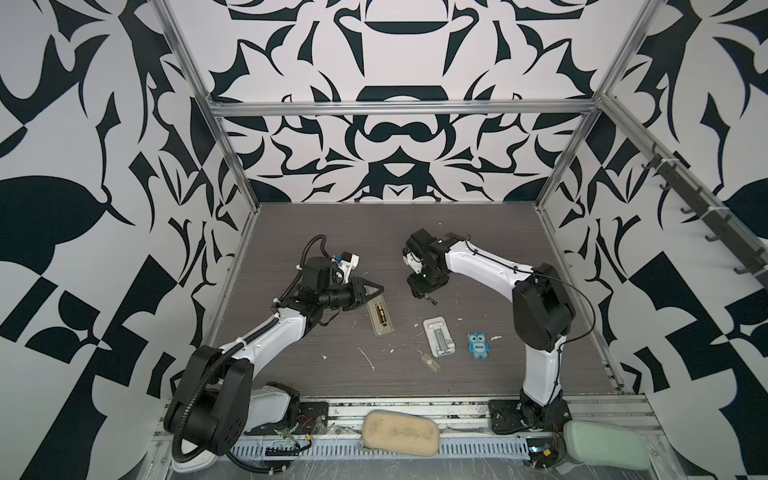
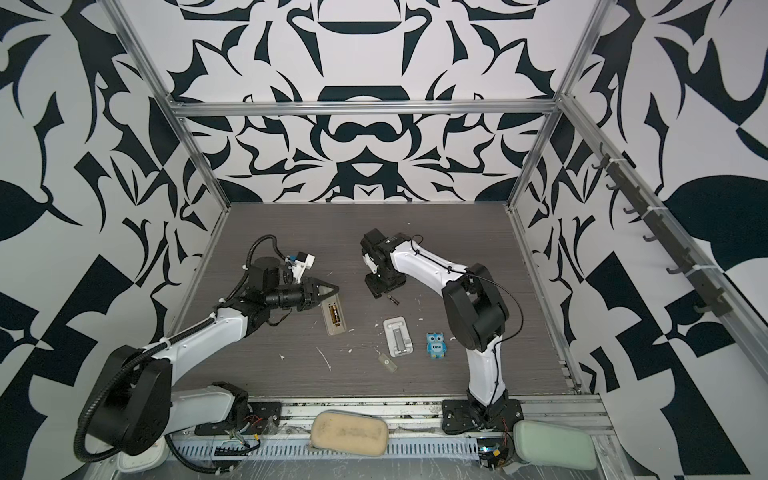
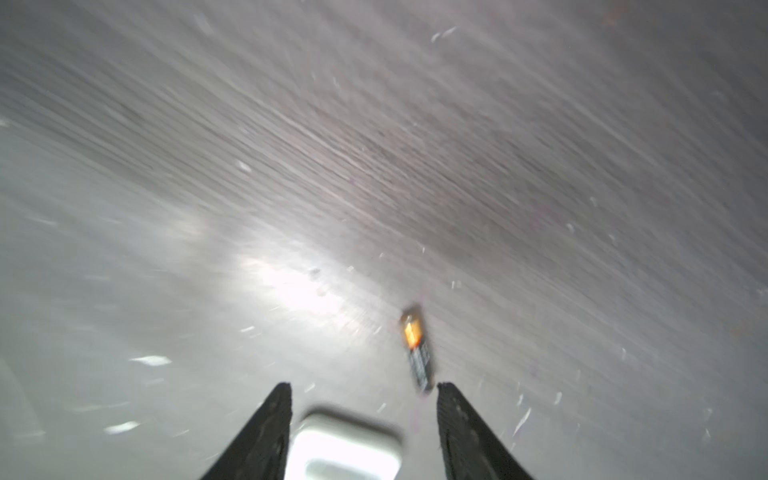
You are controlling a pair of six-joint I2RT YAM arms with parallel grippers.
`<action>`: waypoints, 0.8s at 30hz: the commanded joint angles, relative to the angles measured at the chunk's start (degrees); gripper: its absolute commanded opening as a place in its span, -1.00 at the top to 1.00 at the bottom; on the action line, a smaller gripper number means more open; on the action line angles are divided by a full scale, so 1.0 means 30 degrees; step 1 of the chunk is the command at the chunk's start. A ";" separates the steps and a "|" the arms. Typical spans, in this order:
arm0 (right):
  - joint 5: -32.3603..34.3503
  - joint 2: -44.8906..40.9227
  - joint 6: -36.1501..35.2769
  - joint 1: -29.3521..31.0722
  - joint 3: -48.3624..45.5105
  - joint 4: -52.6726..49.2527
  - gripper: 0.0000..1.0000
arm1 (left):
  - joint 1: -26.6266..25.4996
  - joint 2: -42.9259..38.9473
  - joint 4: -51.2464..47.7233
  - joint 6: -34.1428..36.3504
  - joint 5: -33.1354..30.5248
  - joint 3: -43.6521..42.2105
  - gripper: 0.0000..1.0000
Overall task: Load the batteries into the remote control
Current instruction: 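Position the open right gripper above the second gold-topped battery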
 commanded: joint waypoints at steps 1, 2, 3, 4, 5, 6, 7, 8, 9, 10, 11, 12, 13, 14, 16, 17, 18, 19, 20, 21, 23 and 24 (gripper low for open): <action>-0.2312 -0.0974 0.5017 -0.0998 0.0288 -0.0529 -0.23 | 0.0222 -0.0797 -0.1436 0.0881 0.0231 0.0630 1.00; -0.2825 -0.1009 0.6103 -0.1368 0.0121 -0.0347 -0.24 | 0.0233 -0.0947 -0.1952 0.1029 0.0092 0.0802 1.00; -0.3546 -0.1116 0.7324 -0.1840 -0.0185 0.0119 -0.26 | 0.0250 -0.1188 -0.2336 0.1137 -0.0070 0.0890 1.00; -0.4160 -0.1326 0.8896 -0.2246 -0.0692 0.0825 -0.27 | 0.0241 -0.1425 -0.2383 0.1085 -0.0166 0.0861 1.00; -0.4538 -0.1543 1.0252 -0.2509 -0.1189 0.1517 -0.28 | 0.0254 -0.1612 -0.2434 0.1060 -0.0277 0.0825 1.00; -0.4919 -0.1837 1.1901 -0.2717 -0.1766 0.2408 -0.30 | 0.0251 -0.1808 -0.2659 0.1103 -0.0395 0.0771 1.00; -0.5242 -0.2120 1.3667 -0.2821 -0.2359 0.3402 -0.31 | 0.0239 -0.2020 -0.3056 0.1233 -0.0553 0.0762 1.00; -0.5367 -0.2305 1.5117 -0.2811 -0.2880 0.4022 -0.32 | 0.0244 -0.2231 -0.3460 0.1379 -0.0749 0.0704 1.00; -0.5380 -0.2478 1.6655 -0.2811 -0.3443 0.4747 -0.33 | 0.0251 -0.2529 -0.3802 0.1509 -0.1013 0.0616 1.00; -0.5437 -0.2509 1.8440 -0.2811 -0.3895 0.5195 -0.34 | 0.0230 -0.2840 -0.4026 0.1619 -0.1241 0.0459 1.00; -0.5627 -0.2415 1.9614 -0.2789 -0.4161 0.5362 -0.34 | 0.0230 -0.3084 -0.4251 0.1750 -0.1401 0.0364 1.00; -0.5775 -0.2291 2.0588 -0.2760 -0.4282 0.5546 -0.36 | 0.0245 -0.3334 -0.4636 0.1954 -0.1645 0.0321 1.00; -0.5756 -0.2230 2.1111 -0.2676 -0.4259 0.5624 -0.38 | 0.0253 -0.3542 -0.5050 0.2190 -0.1813 0.0335 1.00; -0.5577 -0.2209 2.1591 -0.2599 -0.4111 0.5621 -0.41 | 0.0266 -0.3714 -0.5481 0.2451 -0.1967 0.0375 1.00; -0.5362 -0.2186 2.2283 -0.2519 -0.3814 0.5542 -0.48 | 0.0231 -0.3926 -0.6114 0.2927 -0.2102 0.0529 1.00; -0.5290 -0.2169 2.2535 -0.2518 -0.3655 0.5255 -0.49 | 0.0231 -0.3949 -0.6452 0.3161 -0.2176 0.0670 1.00; -0.5228 -0.2094 2.2750 -0.2541 -0.3561 0.4927 -0.51 | 0.0243 -0.3955 -0.6698 0.3349 -0.2242 0.0791 1.00; -0.5198 -0.2025 2.3024 -0.2526 -0.3553 0.4712 -0.52 | 0.0233 -0.3893 -0.6845 0.3484 -0.2277 0.0879 1.00; -0.5169 -0.1981 2.3377 -0.2492 -0.3580 0.4487 -0.53 | 0.0267 -0.3845 -0.6991 0.3646 -0.2307 0.1027 1.00; -0.5146 -0.1869 2.3607 -0.2434 -0.3567 0.4249 -0.53 | 0.0259 -0.3722 -0.7145 0.3793 -0.2327 0.1169 1.00; -0.4995 -0.1686 2.3738 -0.2326 -0.3467 0.3830 -0.51 | 0.0245 -0.3587 -0.7402 0.4020 -0.2338 0.1456 1.00; -0.4990 -0.1551 2.3782 -0.2296 -0.3436 0.3650 -0.51 | 0.0242 -0.3518 -0.7462 0.4094 -0.2339 0.1591 1.00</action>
